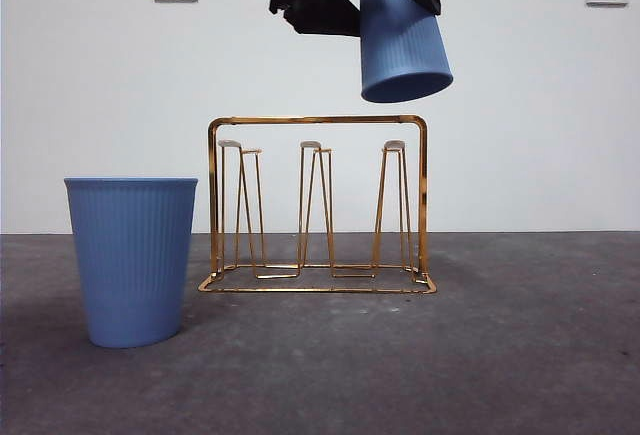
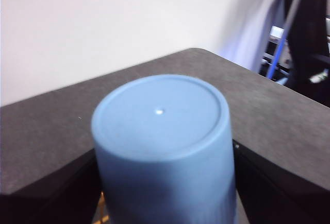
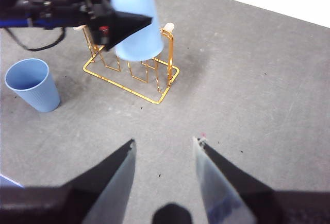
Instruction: Pick up cup 1,put cup 1 in the cup rack,pick up cup 2,put cup 2 in the cup rack
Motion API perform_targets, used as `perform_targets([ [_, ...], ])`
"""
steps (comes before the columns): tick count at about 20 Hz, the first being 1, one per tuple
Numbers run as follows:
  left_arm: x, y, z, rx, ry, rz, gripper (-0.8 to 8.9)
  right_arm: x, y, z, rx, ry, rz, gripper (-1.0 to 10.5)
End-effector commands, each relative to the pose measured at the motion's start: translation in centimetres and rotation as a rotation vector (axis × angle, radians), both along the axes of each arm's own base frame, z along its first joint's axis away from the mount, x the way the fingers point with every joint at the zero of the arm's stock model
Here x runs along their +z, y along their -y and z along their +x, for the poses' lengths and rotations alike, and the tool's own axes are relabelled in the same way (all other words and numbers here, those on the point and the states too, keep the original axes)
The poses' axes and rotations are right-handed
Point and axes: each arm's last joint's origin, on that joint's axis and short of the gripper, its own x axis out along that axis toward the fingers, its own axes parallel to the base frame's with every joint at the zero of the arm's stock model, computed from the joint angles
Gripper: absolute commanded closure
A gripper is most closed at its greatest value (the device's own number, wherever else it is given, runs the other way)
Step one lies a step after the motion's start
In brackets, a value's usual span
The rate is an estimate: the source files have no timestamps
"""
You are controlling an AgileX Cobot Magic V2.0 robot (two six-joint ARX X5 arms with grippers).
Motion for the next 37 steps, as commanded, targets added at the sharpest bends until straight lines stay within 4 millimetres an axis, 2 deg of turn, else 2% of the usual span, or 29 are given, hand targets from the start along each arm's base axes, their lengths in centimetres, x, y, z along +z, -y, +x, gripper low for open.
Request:
perform_targets([
  [1, -1.0, 0.9, 0.8, 0.011, 0.006, 0.026, 8.2, -0.3, 0.1, -0.2, -0.01, -0.022, -0.004, 7.5],
  [16, -6.3, 2.3, 2.6, 0.052, -0.077, 0.138, 8.21, -0.3, 0.2, -0.2, -0.018, -0.017, -0.013, 7.5],
  [25, -8.5, 2.7, 3.0, 0.063, -0.146, 0.172, 8.21, -0.3, 0.2, -0.2, -0.017, -0.017, -0.018, 7.5],
  [31, -10.8, 3.2, 3.0, 0.069, -0.226, 0.196, 8.21, -0.3, 0.2, -0.2, -0.015, -0.016, -0.021, 7.5],
  [37, -11.3, 3.1, 2.9, 0.091, -0.252, 0.231, 8.21, -0.3, 0.2, -0.2, -0.011, -0.013, -0.028, 7.5],
])
